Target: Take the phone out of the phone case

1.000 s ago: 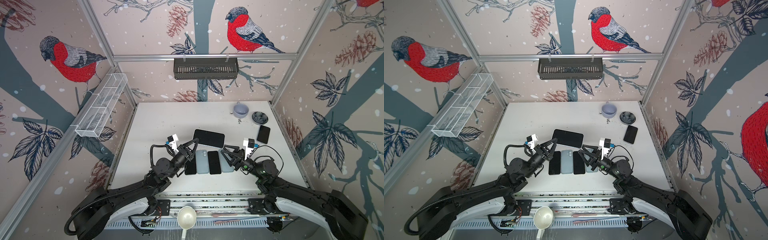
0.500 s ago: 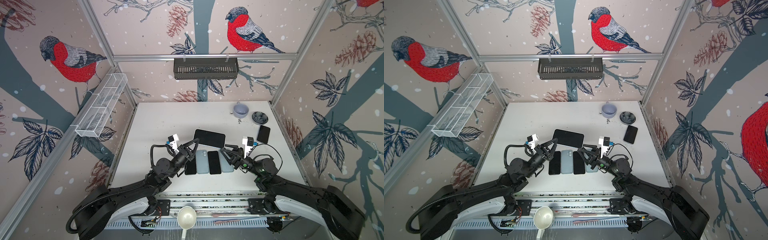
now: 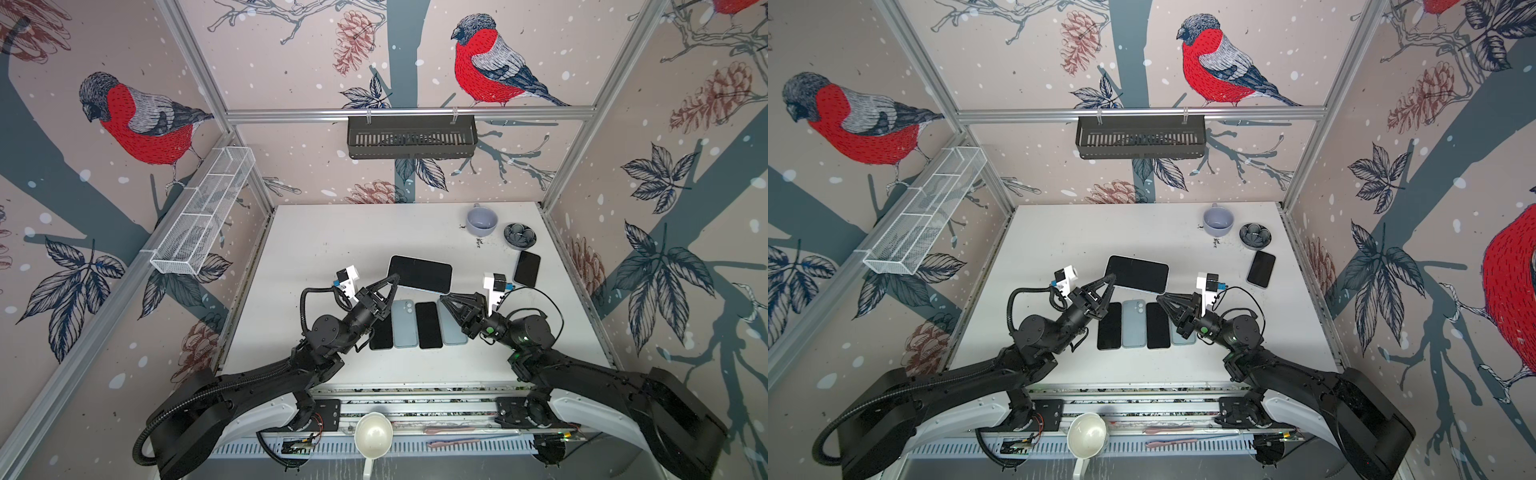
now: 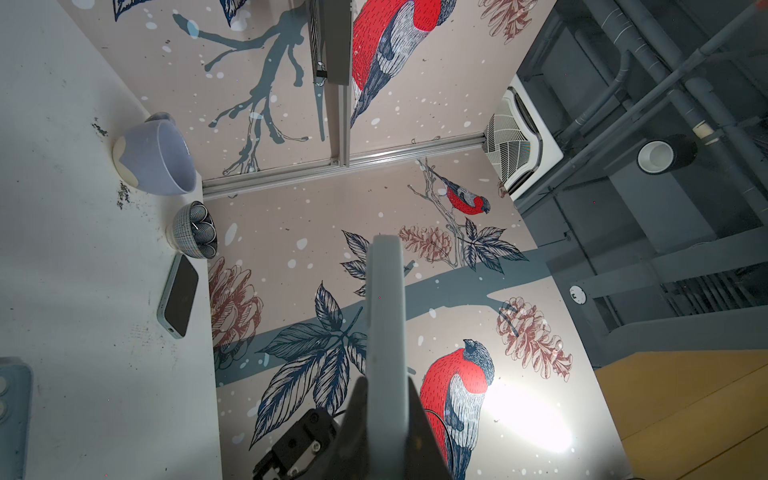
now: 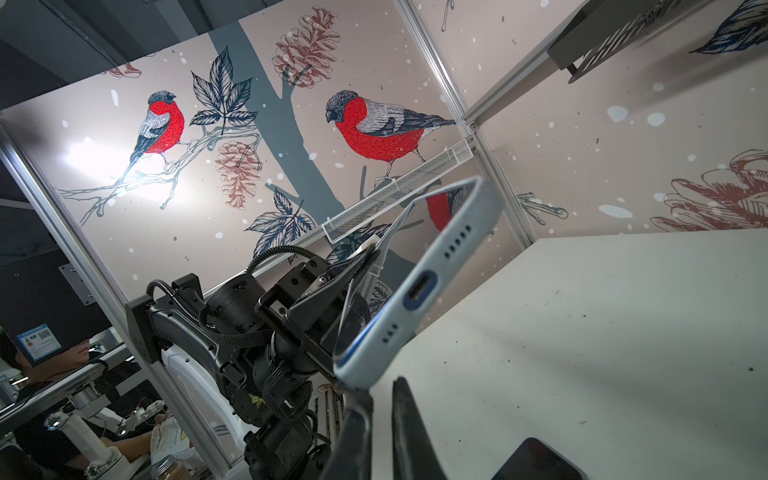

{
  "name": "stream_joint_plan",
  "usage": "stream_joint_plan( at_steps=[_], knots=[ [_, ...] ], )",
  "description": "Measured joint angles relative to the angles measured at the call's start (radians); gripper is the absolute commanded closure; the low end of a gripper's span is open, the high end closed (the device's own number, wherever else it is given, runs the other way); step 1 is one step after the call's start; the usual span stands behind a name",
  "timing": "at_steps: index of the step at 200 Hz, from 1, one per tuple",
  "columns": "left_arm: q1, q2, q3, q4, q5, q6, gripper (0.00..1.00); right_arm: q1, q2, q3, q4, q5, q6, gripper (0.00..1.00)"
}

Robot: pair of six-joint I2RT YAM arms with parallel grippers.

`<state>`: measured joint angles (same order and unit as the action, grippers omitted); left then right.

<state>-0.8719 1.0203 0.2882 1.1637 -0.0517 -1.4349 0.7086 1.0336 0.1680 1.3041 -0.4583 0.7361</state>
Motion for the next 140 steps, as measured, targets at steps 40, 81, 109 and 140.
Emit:
stream_joint_plan(
  at_steps=[40, 81, 109, 140],
  knots=[
    [-0.002, 0.005, 0.018, -0.011, 0.051, 0.003, 1.0, -0.008, 0.032, -0.01, 0.017, -0.004, -0.011, 0.98],
    [-0.003, -0.034, 0.043, -0.046, 0.072, 0.015, 1.0, -0.023, 0.066, -0.039, 0.042, -0.013, -0.026, 0.62],
    [-0.003, -0.074, 0.034, -0.085, 0.05, 0.031, 1.0, -0.019, 0.035, -0.087, 0.068, -0.042, -0.021, 0.28],
    [0.066, -0.079, 0.073, -0.136, 0.135, 0.075, 1.0, -0.023, -0.108, -0.068, -0.034, -0.061, -0.035, 0.16]
  ],
)
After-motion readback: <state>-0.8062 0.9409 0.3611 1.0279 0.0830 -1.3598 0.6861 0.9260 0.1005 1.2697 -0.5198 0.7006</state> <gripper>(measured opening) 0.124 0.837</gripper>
